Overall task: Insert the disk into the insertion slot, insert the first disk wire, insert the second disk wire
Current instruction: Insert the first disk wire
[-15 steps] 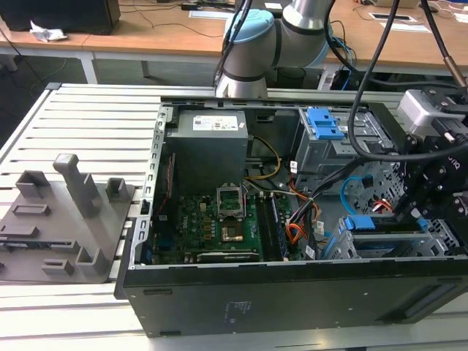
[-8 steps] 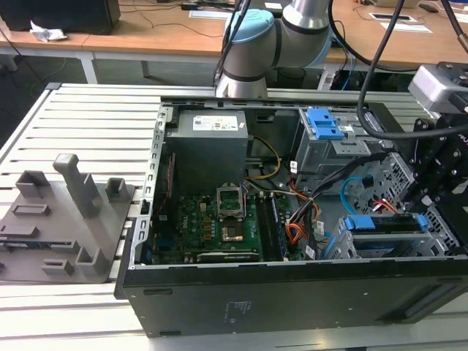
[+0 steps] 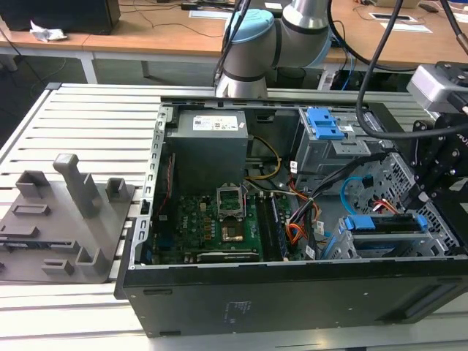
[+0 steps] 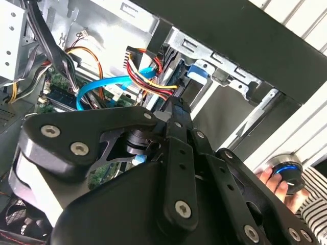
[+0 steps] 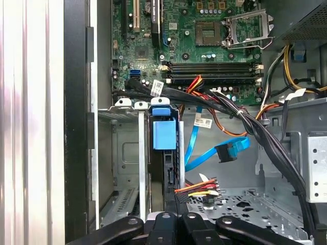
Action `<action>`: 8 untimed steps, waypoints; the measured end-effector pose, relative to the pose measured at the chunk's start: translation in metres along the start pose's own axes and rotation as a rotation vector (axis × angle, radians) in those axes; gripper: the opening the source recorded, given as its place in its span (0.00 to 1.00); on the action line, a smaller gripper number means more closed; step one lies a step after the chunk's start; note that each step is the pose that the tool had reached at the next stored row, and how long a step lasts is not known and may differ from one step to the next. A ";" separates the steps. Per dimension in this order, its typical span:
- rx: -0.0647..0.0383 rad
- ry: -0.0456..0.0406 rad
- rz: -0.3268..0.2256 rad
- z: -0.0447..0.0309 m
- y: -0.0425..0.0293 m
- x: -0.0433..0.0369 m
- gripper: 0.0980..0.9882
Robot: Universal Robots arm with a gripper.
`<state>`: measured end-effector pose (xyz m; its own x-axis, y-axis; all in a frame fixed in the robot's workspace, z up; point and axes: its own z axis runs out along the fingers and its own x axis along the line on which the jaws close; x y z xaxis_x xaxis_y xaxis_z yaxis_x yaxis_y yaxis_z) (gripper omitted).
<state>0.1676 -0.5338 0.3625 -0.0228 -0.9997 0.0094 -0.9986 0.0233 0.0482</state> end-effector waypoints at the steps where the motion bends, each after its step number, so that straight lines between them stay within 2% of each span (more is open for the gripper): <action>1: 0.000 -0.0001 0.000 0.0004 0.0061 0.0002 0.01; 2: 0.000 -0.0001 0.000 0.0008 0.0152 0.0005 0.01; 3: 0.000 -0.0002 0.000 0.0011 0.0198 0.0006 0.01; 4: 0.000 -0.0002 0.000 0.0012 0.0218 0.0007 0.01; 8: 0.000 -0.0002 0.000 0.0012 0.0223 0.0007 0.01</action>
<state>0.1453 -0.5339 0.3624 -0.0227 -0.9997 0.0093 -0.9986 0.0232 0.0478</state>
